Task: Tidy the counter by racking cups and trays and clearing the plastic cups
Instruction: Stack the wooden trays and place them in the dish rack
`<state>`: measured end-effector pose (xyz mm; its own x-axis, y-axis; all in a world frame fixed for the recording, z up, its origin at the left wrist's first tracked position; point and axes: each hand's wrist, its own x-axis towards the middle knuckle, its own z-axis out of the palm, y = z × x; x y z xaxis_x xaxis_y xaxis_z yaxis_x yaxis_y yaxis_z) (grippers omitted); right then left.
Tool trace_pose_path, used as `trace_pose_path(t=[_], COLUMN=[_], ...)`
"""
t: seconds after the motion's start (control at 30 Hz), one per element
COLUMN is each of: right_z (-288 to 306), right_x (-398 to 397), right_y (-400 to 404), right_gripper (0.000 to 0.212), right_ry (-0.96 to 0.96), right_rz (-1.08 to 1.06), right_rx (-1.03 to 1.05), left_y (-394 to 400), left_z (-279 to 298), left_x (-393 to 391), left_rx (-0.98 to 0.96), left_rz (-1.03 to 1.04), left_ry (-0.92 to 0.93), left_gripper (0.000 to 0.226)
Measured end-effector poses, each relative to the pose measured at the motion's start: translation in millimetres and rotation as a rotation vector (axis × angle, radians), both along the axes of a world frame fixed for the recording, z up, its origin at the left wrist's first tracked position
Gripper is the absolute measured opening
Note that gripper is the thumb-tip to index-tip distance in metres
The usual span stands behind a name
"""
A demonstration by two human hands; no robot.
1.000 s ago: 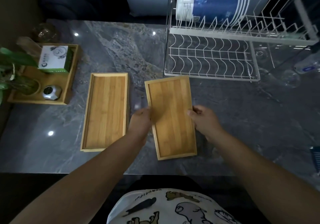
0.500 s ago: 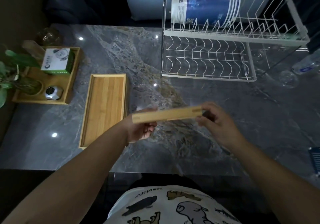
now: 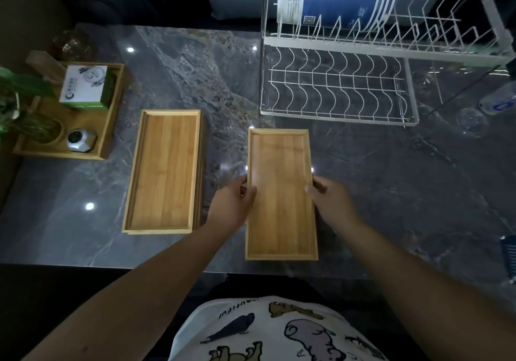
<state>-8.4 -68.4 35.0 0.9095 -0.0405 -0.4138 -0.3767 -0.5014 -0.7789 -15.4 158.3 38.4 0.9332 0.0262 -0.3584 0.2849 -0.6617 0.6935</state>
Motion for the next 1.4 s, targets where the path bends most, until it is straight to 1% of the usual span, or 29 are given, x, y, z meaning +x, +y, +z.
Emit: trace_pose_path(t=[0.07, 0.2, 0.37, 0.57, 0.67, 0.83, 0.93, 1.03, 1.13, 1.27, 1.4], right_z=[-11, -26, -37, -44, -46, -46, -42, -32, -17, 8, 28], right_x=[4, 12, 20, 22, 20, 19, 18, 15, 17, 22, 27], right_y=[8, 23, 37, 45, 44, 42, 43, 47, 55, 74, 105], right_gripper=[0.018, 0.017, 0.022, 0.027, 0.024, 0.024, 0.025, 0.029, 0.026, 0.021, 0.023], right_ry=[-0.023, -0.029, -0.013, -0.031, -0.043, -0.048, -0.067, -0.113, -0.137, -0.178, -0.237], right_rz=[0.022, 0.047, 0.052, 0.116, 0.159, 0.212, 0.218, 0.224, 0.241, 0.238, 0.220], right_rx=[-0.096, -0.173, -0.299, -0.426, -0.489, -0.510, -0.503, -0.479, -0.474, -0.464, -0.445], left_y=[0, 4, 9, 10, 9, 7, 9, 16, 25, 48, 84], left_z=[-7, -20, -34, -47, -49, -48, -43, -35, -22, 1, 23], left_x=[2, 7, 14, 16, 15, 12, 9, 5, 3, 8, 17], left_rx=[0.056, 0.130, 0.237, 0.281, 0.293, 0.330, 0.352, 0.342, 0.369, 0.246, 0.228], left_rz=[0.011, 0.010, 0.007, 0.012, 0.014, 0.000, -0.013, 0.026, 0.030, 0.082, 0.099], left_ry=[0.013, 0.036, 0.064, 0.100, 0.094, 0.090, 0.080, 0.031, -0.064, -0.126, -0.204], left_gripper=[0.026, 0.028, 0.029, 0.030, 0.032, 0.034, 0.029, 0.023, 0.021, 0.020, 0.018])
